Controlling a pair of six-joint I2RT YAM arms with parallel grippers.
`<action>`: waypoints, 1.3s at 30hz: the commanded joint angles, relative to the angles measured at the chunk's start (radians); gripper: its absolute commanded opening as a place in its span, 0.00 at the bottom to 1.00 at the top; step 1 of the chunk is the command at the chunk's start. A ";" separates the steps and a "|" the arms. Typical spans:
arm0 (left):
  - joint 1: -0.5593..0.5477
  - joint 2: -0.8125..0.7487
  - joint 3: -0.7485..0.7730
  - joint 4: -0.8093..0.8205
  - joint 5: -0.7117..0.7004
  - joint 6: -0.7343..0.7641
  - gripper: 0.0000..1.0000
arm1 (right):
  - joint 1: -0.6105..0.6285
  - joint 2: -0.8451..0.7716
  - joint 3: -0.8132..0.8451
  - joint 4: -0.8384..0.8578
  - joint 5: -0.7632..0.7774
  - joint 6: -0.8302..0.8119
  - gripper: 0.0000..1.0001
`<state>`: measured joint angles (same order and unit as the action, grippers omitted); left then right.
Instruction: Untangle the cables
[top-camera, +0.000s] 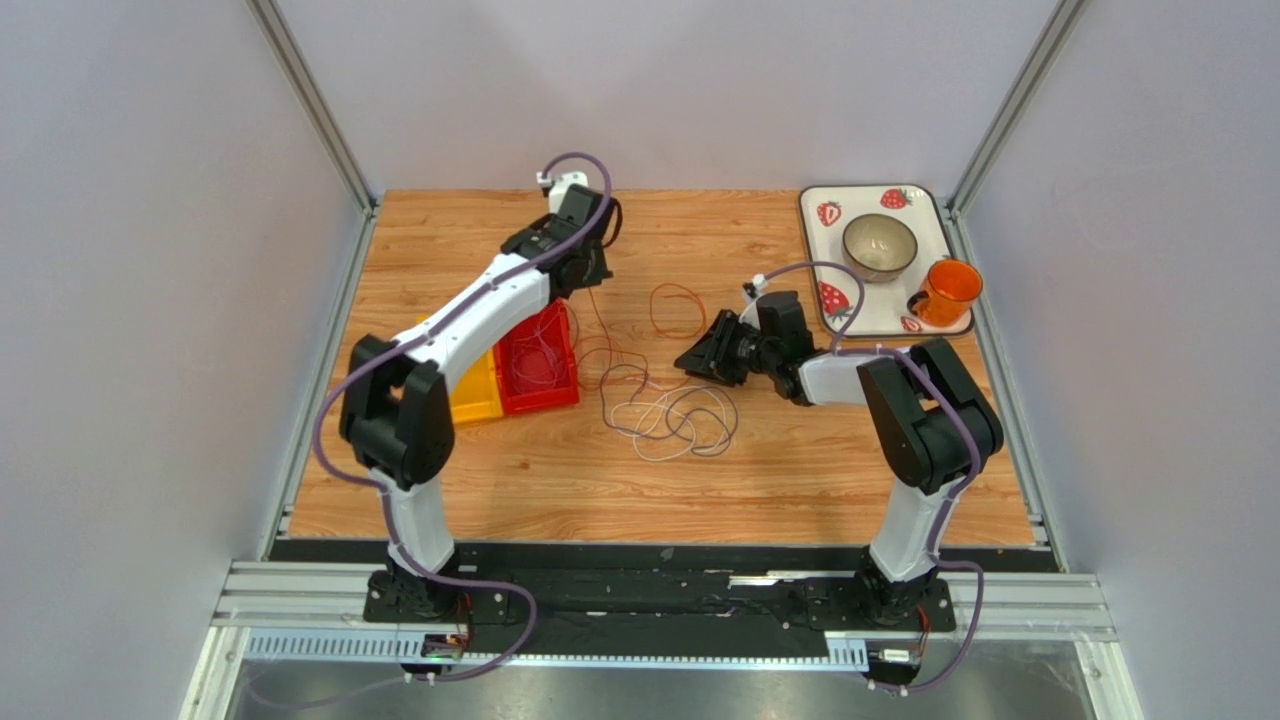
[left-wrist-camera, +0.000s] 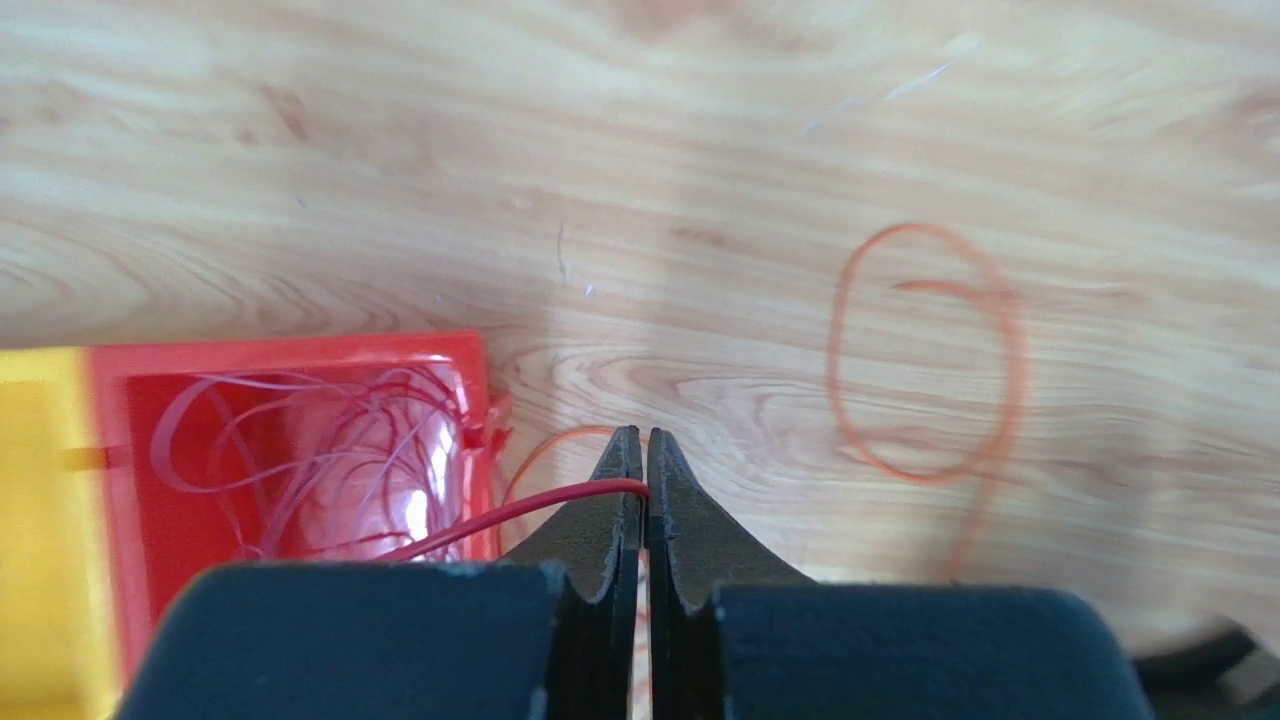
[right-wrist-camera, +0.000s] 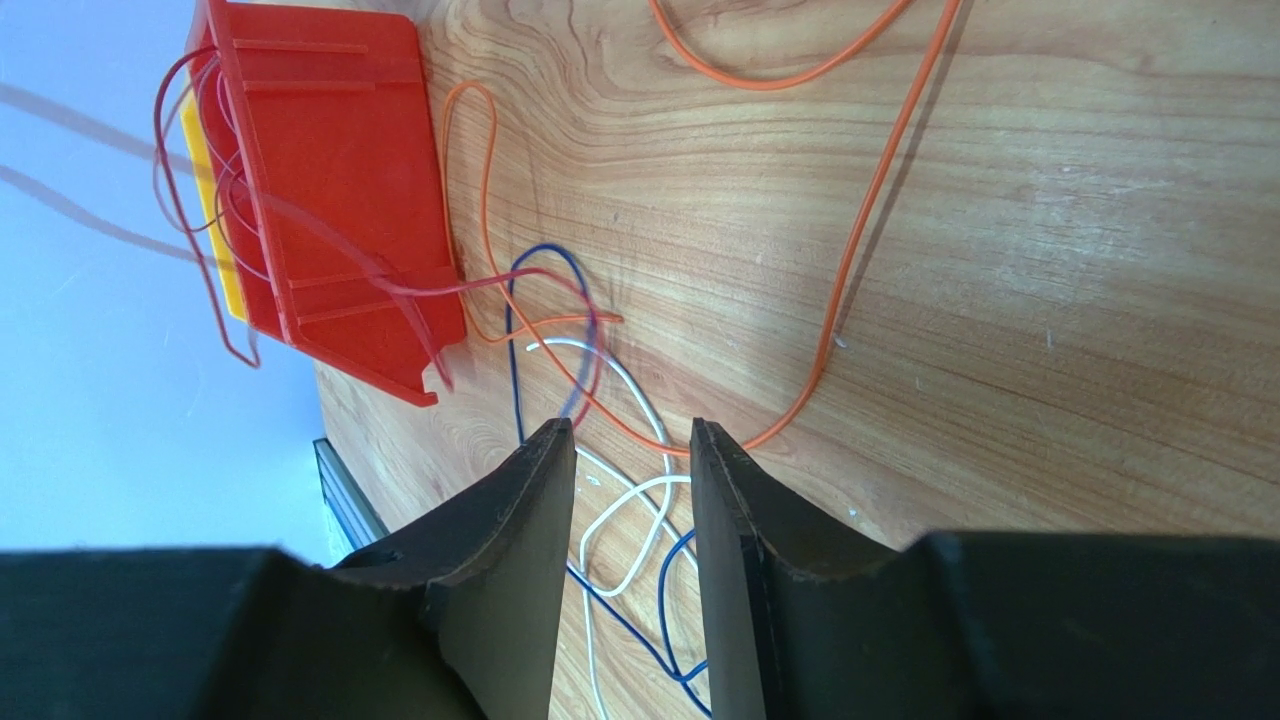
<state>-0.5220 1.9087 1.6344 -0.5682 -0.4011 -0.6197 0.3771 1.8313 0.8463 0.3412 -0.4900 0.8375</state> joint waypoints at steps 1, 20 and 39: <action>0.004 -0.186 -0.005 -0.021 0.007 0.061 0.00 | -0.004 0.014 0.031 0.045 -0.018 0.008 0.38; 0.005 -0.732 -0.231 0.160 -0.016 0.172 0.00 | 0.006 0.023 0.004 0.203 -0.154 0.029 0.42; 0.005 -0.786 -0.297 0.237 0.031 0.153 0.00 | 0.203 0.092 0.163 0.124 -0.110 -0.113 0.59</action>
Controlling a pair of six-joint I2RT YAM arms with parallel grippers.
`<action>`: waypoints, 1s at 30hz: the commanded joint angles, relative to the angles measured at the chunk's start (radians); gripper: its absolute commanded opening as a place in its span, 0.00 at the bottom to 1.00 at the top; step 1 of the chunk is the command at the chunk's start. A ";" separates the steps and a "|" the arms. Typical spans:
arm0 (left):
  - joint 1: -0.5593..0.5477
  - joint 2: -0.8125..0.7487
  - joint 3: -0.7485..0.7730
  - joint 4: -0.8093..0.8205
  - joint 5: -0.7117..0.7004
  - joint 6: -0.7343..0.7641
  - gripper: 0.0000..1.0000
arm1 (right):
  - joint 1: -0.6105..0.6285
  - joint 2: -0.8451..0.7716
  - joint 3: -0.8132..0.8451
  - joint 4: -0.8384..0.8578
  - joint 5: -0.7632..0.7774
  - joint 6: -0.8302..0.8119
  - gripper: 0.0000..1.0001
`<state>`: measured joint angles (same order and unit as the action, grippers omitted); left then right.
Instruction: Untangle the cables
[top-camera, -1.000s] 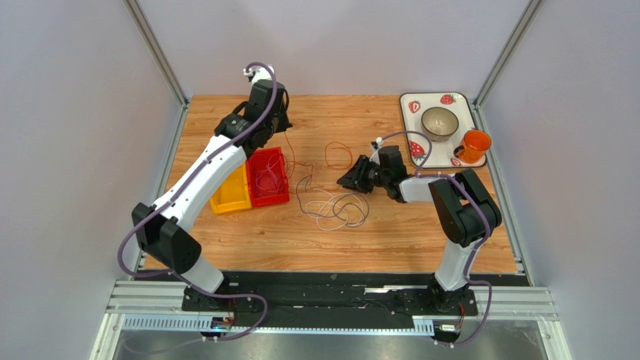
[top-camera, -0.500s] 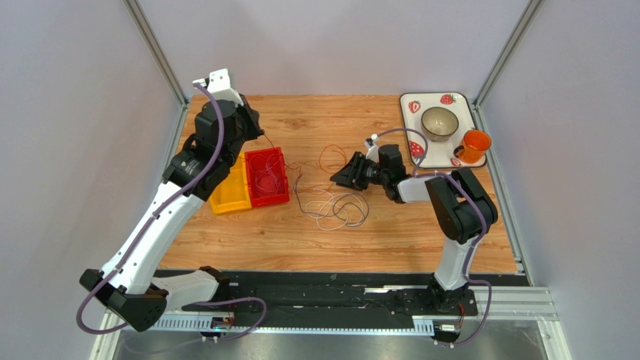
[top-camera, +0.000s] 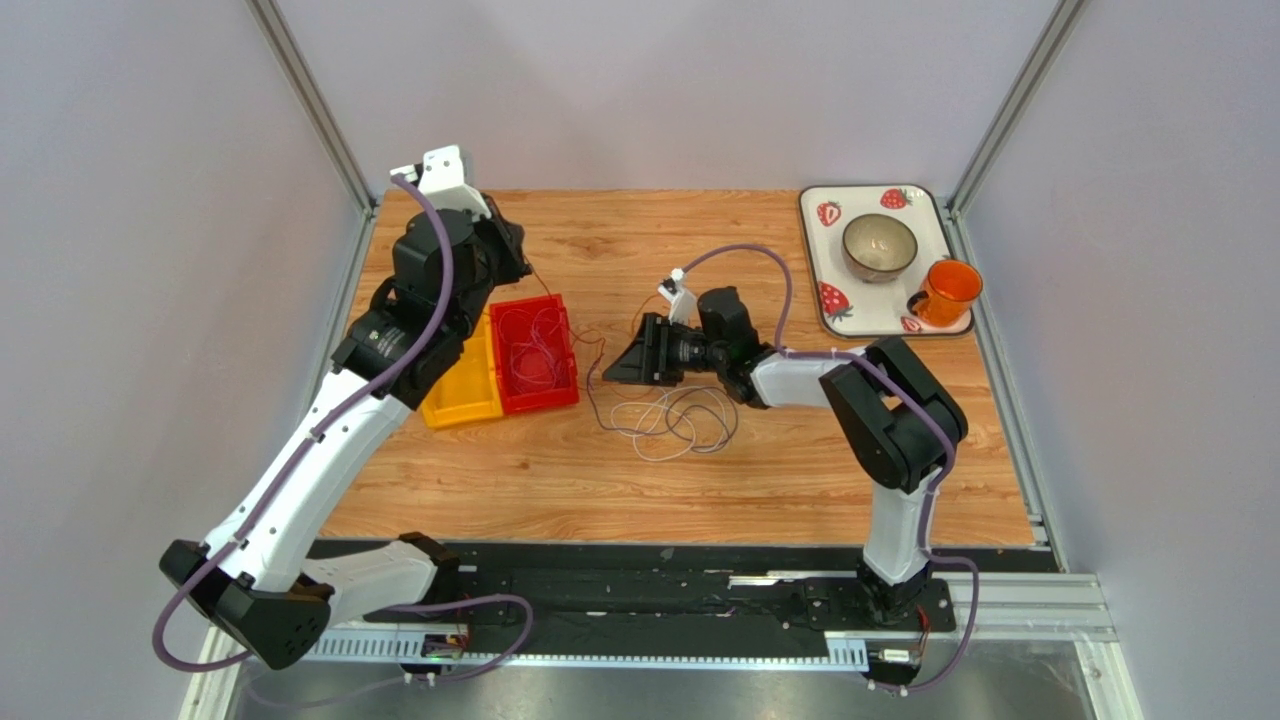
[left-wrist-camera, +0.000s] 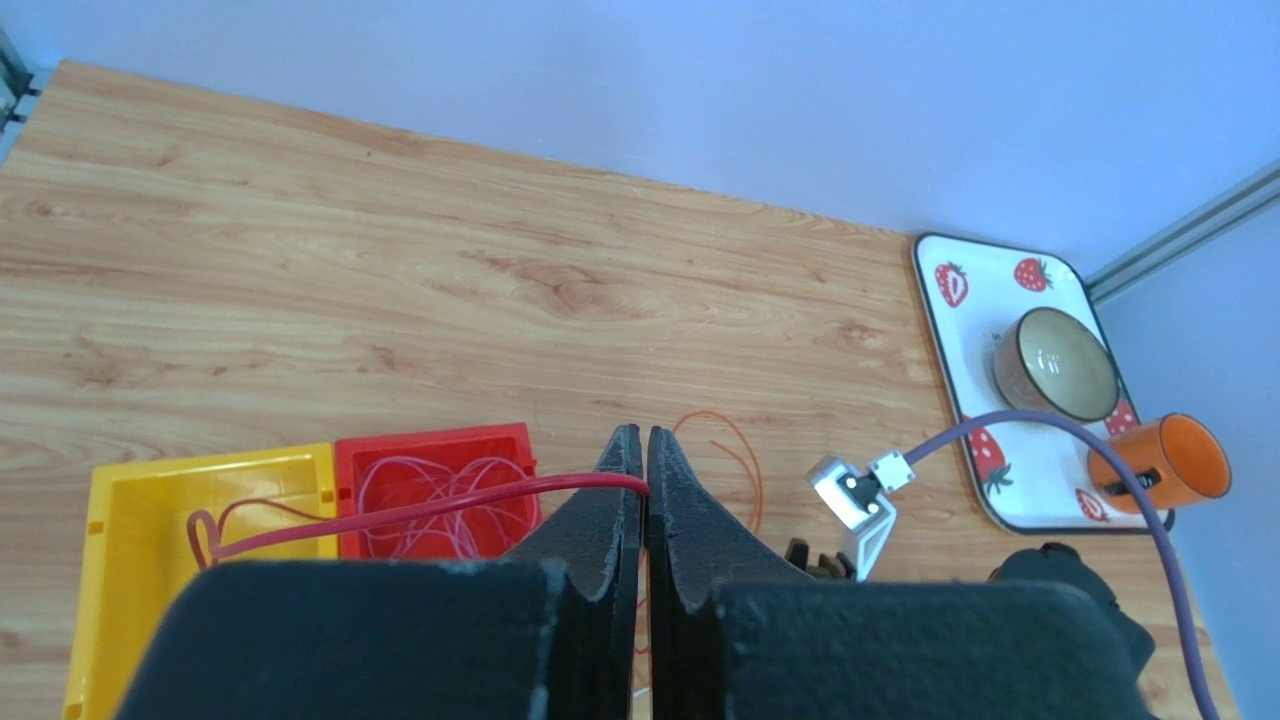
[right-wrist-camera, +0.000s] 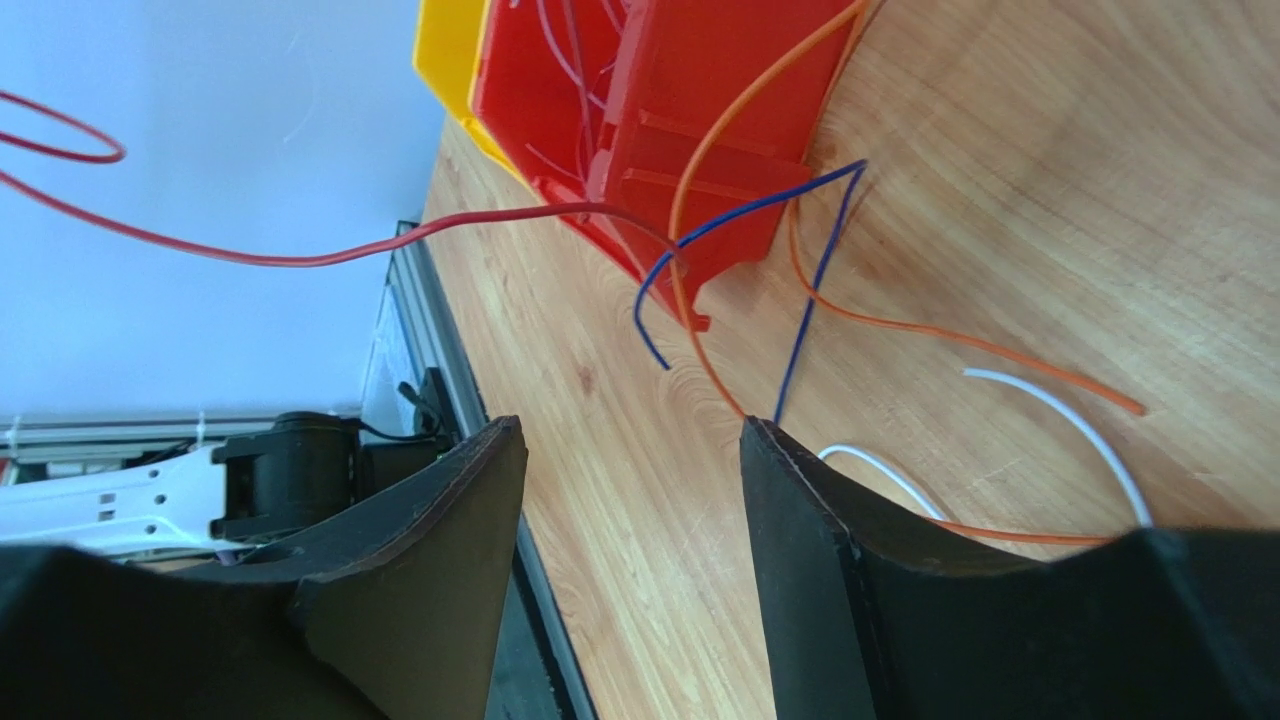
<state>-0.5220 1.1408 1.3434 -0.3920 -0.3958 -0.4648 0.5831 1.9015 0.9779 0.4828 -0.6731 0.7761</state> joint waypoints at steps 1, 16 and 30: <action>0.005 -0.018 -0.009 0.062 0.026 -0.002 0.00 | 0.003 0.025 0.039 -0.041 0.084 -0.081 0.59; 0.005 -0.007 -0.009 0.059 0.046 0.003 0.00 | 0.126 0.091 0.140 -0.079 0.311 -0.138 0.60; 0.005 0.010 0.011 0.036 0.008 0.028 0.00 | 0.133 0.001 -0.005 0.059 0.377 -0.100 0.00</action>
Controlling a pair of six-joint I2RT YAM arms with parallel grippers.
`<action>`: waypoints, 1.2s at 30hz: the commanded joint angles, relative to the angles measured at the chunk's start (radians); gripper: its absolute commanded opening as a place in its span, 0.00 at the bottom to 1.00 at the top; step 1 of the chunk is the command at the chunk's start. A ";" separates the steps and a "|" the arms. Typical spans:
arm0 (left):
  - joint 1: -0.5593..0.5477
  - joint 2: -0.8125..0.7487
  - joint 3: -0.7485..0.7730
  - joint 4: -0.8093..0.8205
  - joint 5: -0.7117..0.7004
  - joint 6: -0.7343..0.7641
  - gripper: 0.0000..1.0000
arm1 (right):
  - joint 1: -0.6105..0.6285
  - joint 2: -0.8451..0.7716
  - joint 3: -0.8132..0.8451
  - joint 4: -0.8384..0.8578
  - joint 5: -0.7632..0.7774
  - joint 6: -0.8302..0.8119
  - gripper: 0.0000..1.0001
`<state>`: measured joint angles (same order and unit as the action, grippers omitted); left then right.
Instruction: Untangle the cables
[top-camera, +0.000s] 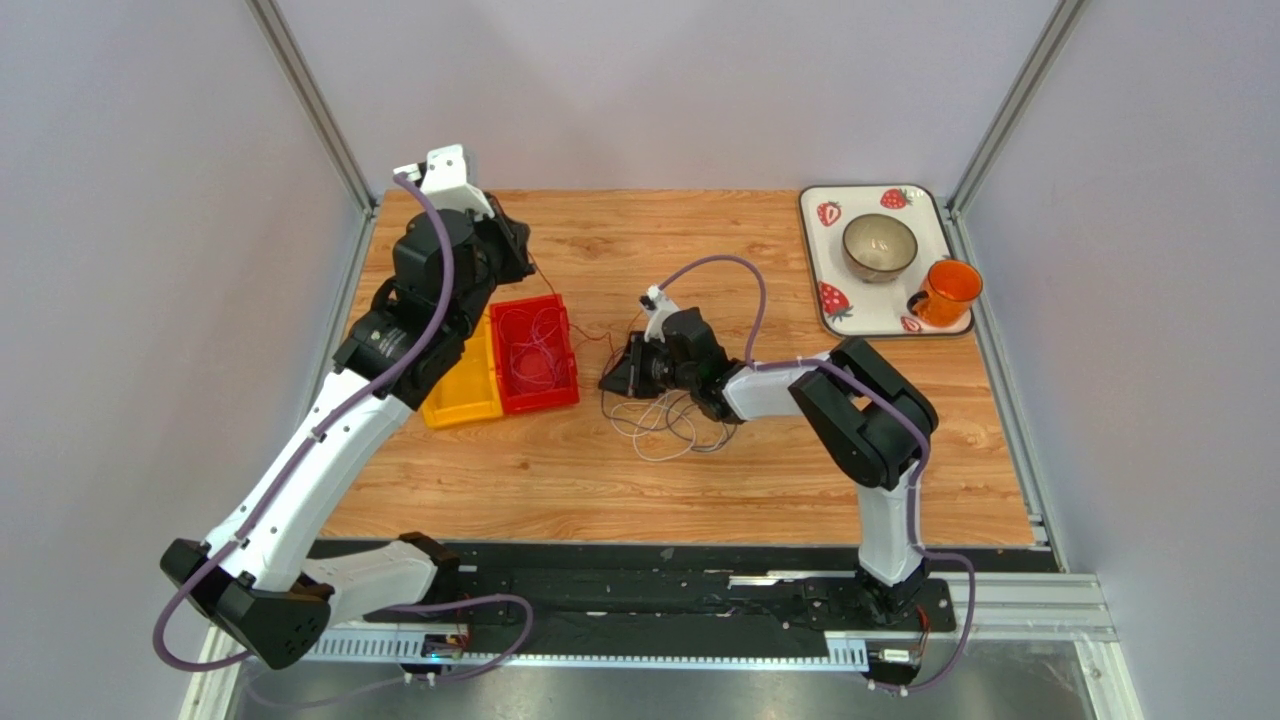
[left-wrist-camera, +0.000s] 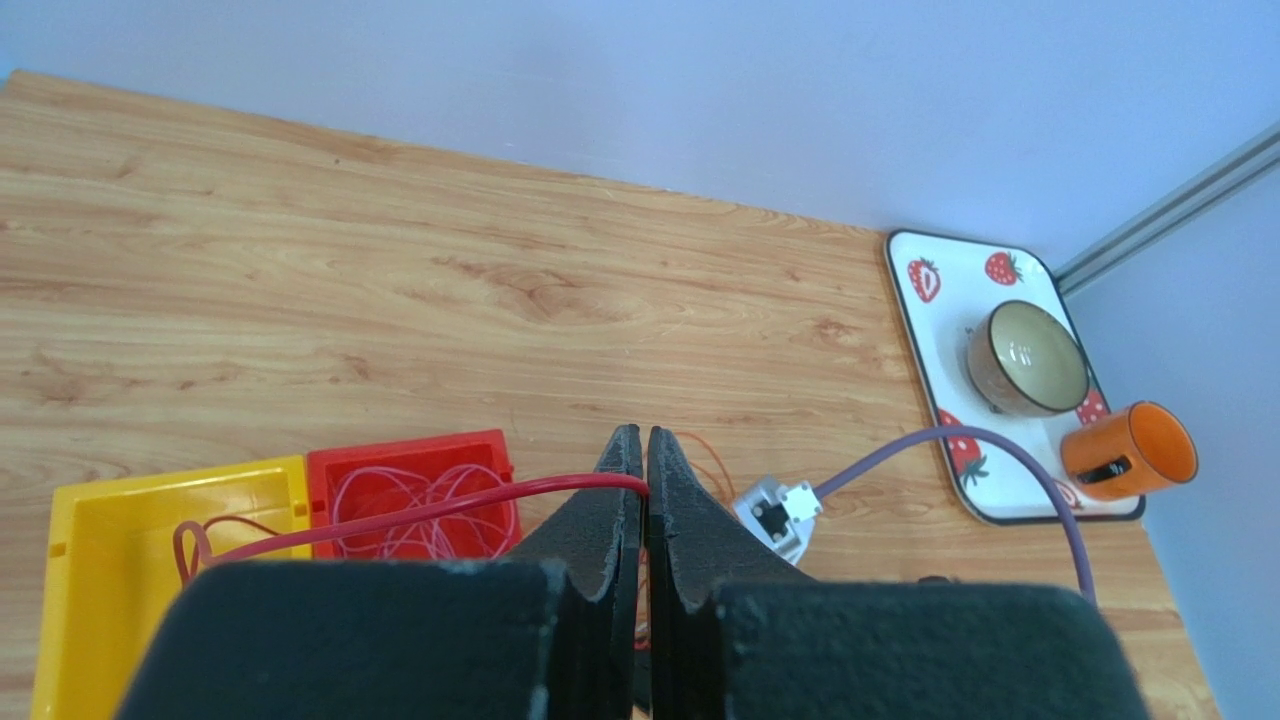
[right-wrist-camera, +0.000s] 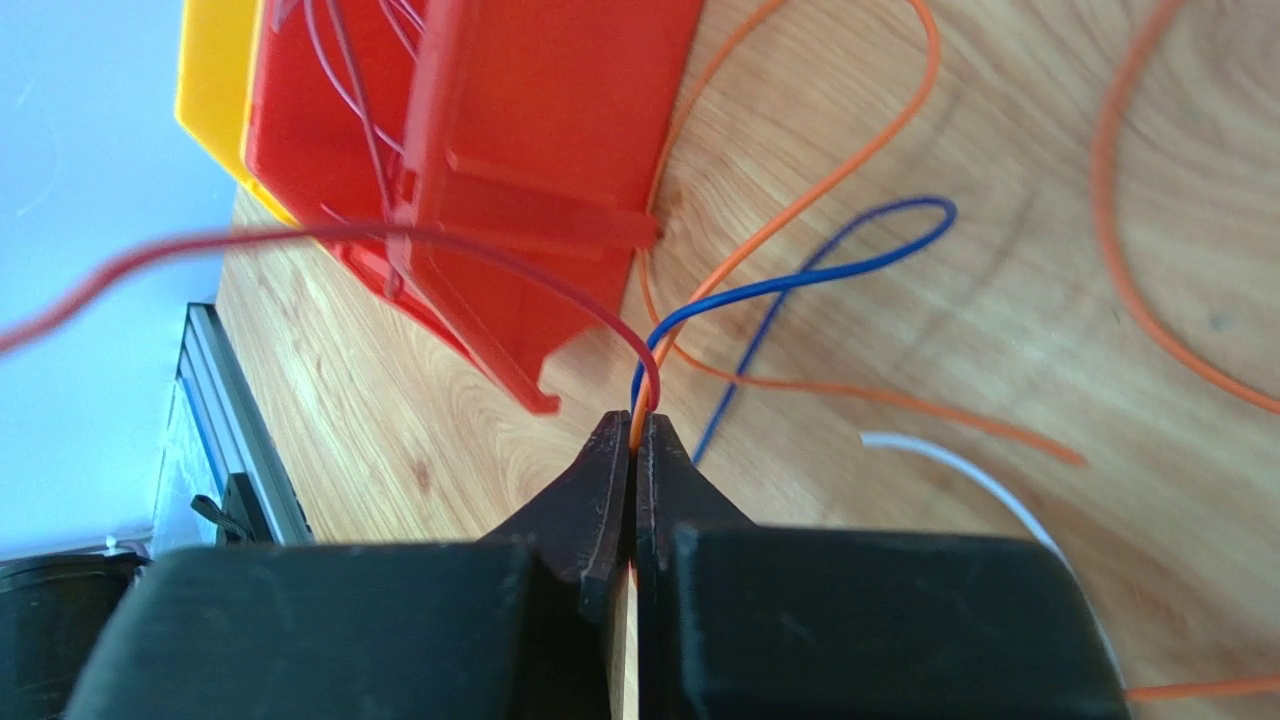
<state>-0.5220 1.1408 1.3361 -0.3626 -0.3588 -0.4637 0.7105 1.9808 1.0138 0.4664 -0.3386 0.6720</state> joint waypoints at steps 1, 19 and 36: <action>0.005 0.013 0.043 -0.001 -0.041 0.034 0.00 | 0.006 -0.086 -0.038 0.054 0.052 0.001 0.00; 0.096 0.000 0.250 -0.062 -0.079 0.175 0.00 | -0.080 -0.013 0.023 -0.158 0.052 0.092 0.00; 0.112 0.198 0.106 0.042 -0.042 0.132 0.00 | -0.095 -0.022 0.019 -0.176 0.038 0.092 0.00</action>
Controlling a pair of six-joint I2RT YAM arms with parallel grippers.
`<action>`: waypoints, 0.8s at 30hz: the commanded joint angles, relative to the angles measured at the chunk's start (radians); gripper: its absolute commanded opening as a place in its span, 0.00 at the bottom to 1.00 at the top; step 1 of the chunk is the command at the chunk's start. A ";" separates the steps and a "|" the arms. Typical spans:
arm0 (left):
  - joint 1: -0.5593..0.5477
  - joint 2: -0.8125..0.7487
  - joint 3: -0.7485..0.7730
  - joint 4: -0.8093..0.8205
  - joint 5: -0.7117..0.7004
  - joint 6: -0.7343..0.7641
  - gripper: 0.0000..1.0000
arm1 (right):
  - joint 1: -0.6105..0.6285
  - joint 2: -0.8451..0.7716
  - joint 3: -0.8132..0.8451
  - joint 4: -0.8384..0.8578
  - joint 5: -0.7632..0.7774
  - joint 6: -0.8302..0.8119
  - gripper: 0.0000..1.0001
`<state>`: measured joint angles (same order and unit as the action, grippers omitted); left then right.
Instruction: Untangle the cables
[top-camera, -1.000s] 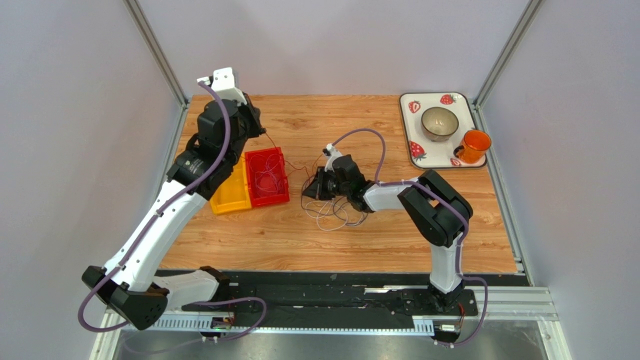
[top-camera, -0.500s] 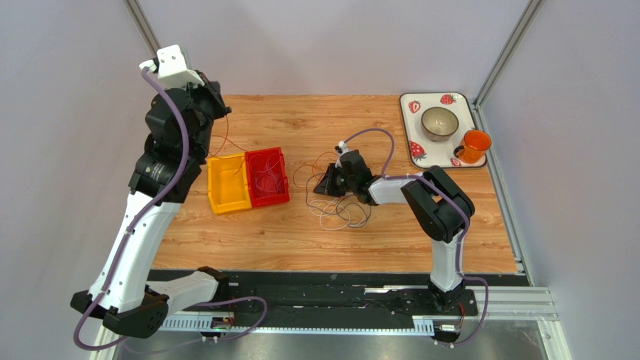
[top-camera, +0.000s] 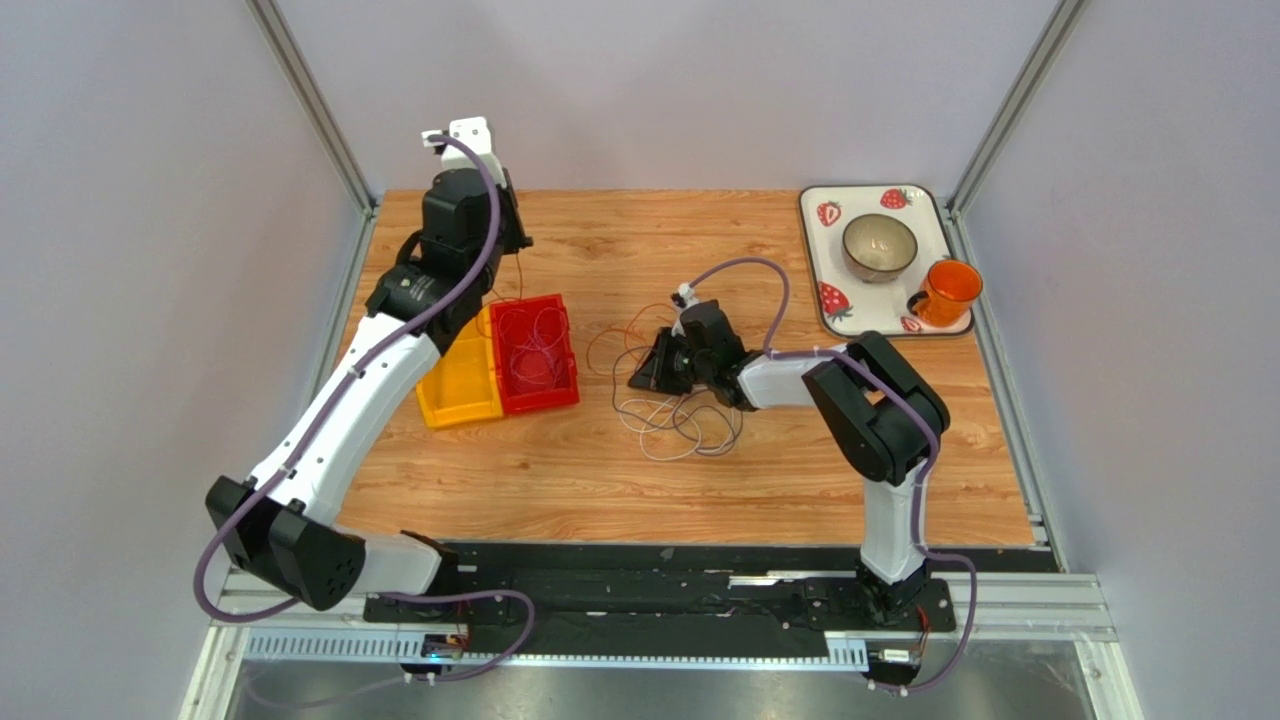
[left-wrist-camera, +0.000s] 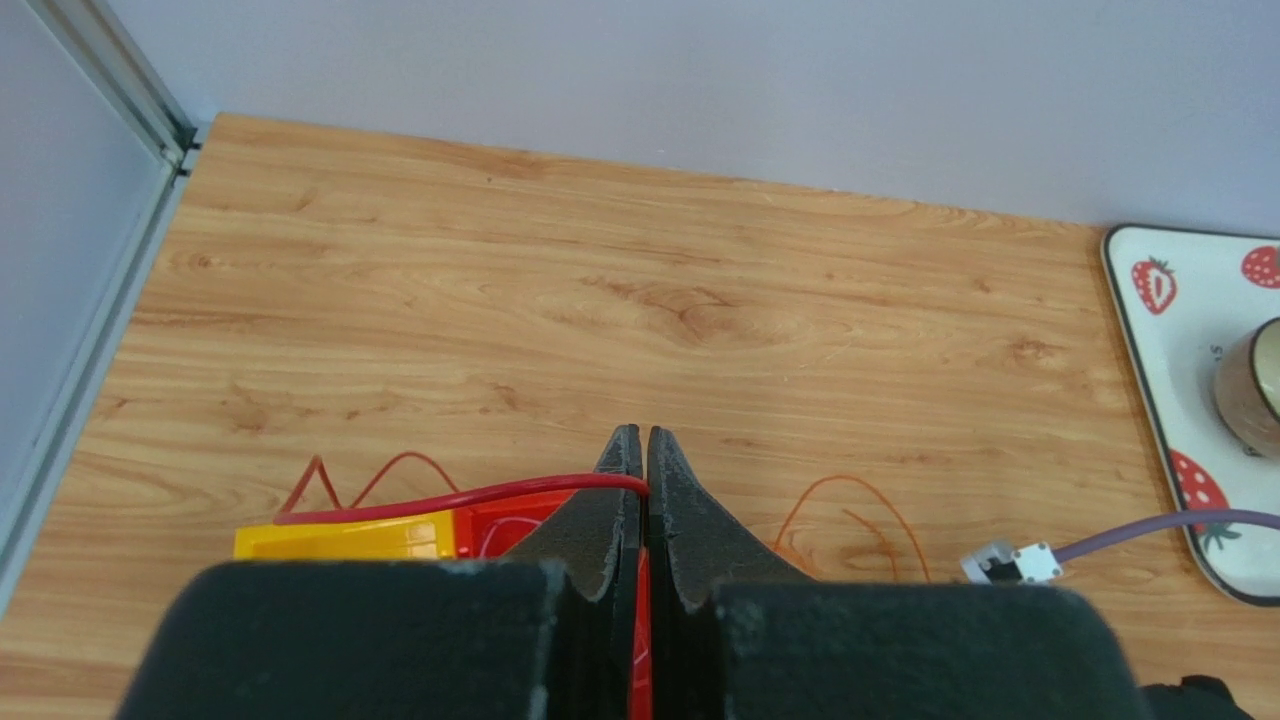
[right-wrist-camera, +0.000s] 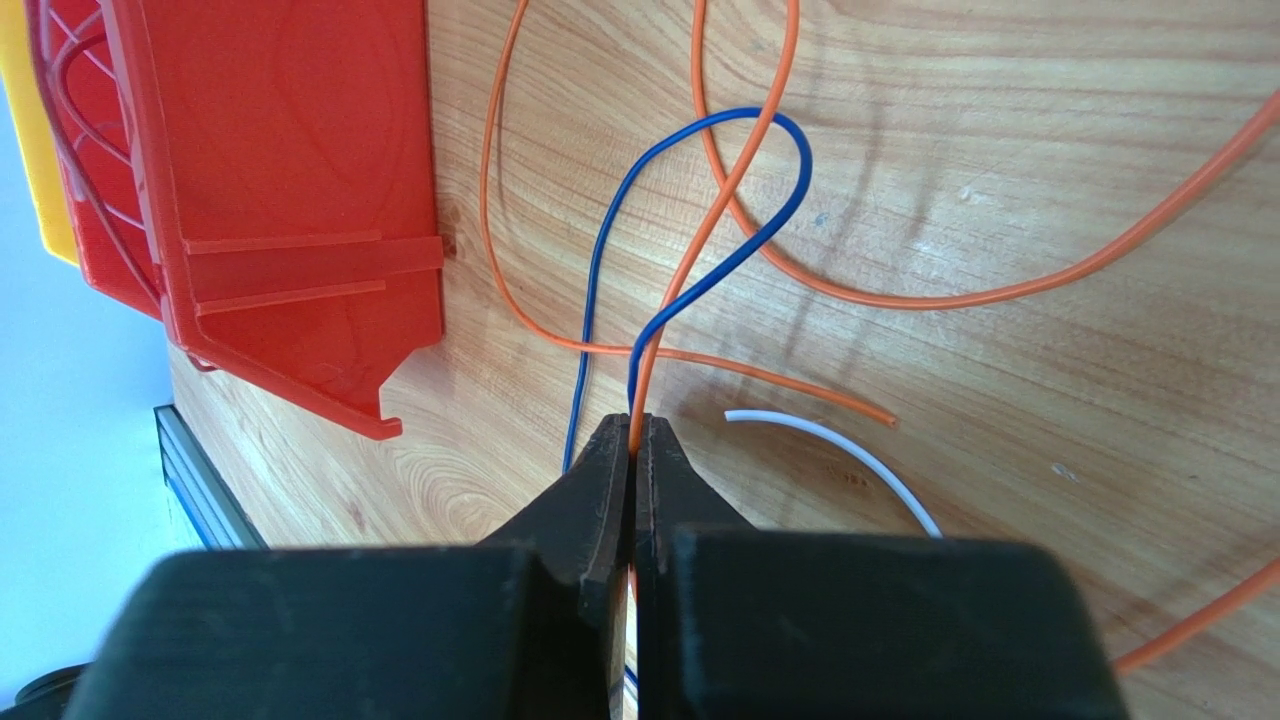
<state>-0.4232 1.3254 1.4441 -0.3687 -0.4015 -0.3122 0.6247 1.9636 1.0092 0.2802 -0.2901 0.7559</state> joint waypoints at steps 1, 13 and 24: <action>0.014 0.020 -0.007 0.042 -0.017 -0.024 0.00 | -0.013 -0.003 0.025 0.008 -0.012 0.010 0.00; 0.014 0.046 -0.188 0.100 0.015 -0.084 0.00 | -0.026 0.011 0.031 0.025 -0.046 0.029 0.00; 0.014 0.126 -0.175 0.128 0.179 -0.102 0.00 | -0.029 0.021 0.035 0.028 -0.058 0.037 0.00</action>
<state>-0.4152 1.4391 1.2465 -0.2993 -0.3172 -0.3962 0.6006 1.9640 1.0092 0.2810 -0.3344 0.7784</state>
